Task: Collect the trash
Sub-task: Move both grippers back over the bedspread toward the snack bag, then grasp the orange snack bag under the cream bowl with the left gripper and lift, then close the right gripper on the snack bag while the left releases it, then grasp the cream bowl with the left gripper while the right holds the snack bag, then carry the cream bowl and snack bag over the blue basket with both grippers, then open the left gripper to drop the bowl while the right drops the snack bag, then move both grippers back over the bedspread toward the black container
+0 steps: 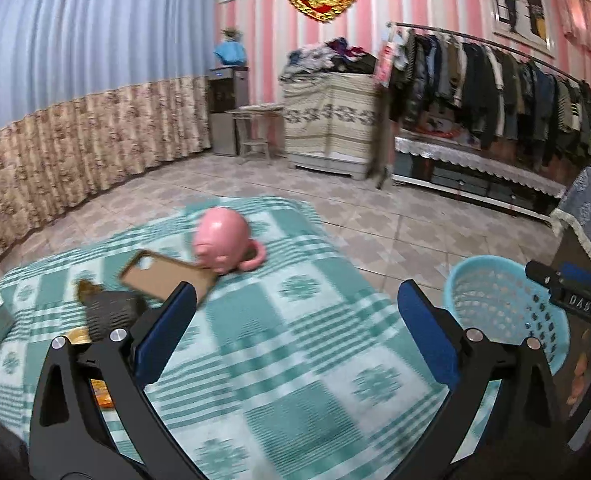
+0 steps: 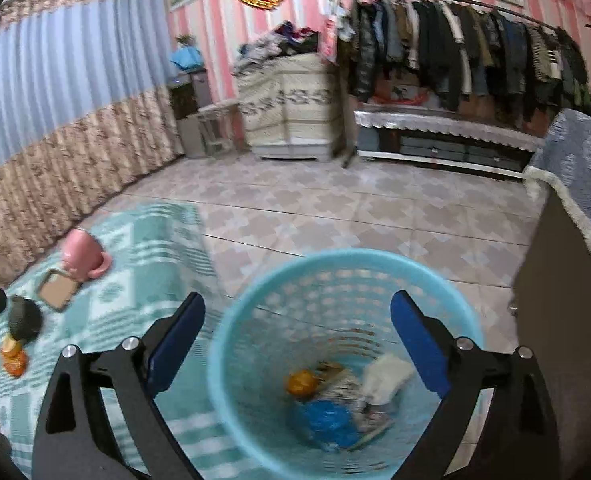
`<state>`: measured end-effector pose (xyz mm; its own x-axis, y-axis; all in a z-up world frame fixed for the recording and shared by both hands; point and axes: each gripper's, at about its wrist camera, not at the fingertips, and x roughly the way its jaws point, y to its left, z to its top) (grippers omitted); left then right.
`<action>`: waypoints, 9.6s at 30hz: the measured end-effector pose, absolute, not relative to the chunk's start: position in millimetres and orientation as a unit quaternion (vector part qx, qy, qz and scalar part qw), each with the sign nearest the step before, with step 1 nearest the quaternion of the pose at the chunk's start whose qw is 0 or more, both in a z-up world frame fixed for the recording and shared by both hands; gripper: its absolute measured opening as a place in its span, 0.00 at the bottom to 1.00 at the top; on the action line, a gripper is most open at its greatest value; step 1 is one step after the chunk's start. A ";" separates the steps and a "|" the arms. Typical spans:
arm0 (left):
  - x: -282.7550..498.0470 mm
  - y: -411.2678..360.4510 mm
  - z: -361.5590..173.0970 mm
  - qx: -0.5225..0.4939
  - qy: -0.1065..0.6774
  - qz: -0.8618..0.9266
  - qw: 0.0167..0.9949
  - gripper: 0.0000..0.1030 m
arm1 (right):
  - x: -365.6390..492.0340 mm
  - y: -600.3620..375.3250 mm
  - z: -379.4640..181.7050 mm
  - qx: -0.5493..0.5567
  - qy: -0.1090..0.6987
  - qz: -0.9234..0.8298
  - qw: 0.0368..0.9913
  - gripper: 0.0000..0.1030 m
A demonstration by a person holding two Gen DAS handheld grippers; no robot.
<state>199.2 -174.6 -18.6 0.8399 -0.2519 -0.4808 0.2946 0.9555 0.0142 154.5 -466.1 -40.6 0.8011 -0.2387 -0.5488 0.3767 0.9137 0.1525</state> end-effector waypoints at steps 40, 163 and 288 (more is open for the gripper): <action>305.9 61.0 -131.3 -0.037 0.419 -0.008 0.907 0.64 | 243.1 -246.0 -96.7 0.012 0.349 -0.009 0.937 0.90; 209.4 -170.8 -5.7 0.081 0.281 -0.154 0.944 0.59 | 97.4 -490.8 -2.1 0.162 0.214 -0.136 0.954 0.16; 257.9 131.4 -64.3 0.007 0.317 0.095 0.944 0.95 | 242.6 -217.4 -76.9 0.028 0.344 0.028 0.938 0.92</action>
<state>257.9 131.4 -64.3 0.7805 0.1834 -0.5976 -0.1748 0.9819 0.0730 242.6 -217.4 -76.9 0.7612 0.0711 -0.6446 -0.0327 0.9969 0.0714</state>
